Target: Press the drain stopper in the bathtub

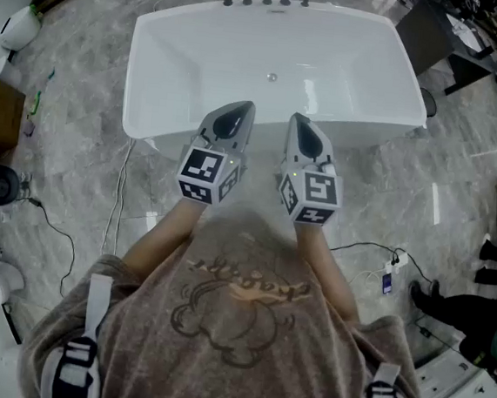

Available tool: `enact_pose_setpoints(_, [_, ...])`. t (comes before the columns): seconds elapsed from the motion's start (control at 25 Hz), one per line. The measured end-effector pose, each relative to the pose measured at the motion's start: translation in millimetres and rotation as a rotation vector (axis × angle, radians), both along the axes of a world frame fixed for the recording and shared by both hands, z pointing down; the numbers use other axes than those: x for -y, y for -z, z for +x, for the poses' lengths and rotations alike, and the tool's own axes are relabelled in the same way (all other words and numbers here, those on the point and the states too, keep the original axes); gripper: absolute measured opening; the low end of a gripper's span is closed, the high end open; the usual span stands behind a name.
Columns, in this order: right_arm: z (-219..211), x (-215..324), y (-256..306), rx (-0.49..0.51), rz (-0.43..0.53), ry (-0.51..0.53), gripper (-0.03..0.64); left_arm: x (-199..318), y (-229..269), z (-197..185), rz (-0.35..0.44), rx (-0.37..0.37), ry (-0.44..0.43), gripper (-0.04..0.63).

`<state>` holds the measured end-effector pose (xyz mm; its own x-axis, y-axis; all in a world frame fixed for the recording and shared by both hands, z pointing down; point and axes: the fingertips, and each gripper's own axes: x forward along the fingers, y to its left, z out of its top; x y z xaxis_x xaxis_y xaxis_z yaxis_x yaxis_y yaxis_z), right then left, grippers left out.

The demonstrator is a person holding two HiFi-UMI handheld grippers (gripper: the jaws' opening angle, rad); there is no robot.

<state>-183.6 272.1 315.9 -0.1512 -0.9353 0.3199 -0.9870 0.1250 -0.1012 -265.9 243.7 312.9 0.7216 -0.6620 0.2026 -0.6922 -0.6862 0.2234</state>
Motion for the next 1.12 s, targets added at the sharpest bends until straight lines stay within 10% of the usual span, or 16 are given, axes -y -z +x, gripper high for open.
enact_pose_setpoints(1.12, [13, 30, -25, -0.03, 0.001, -0.097, -0.002, 43, -37, -5, -0.018, 0.007, -0.078, 0.002])
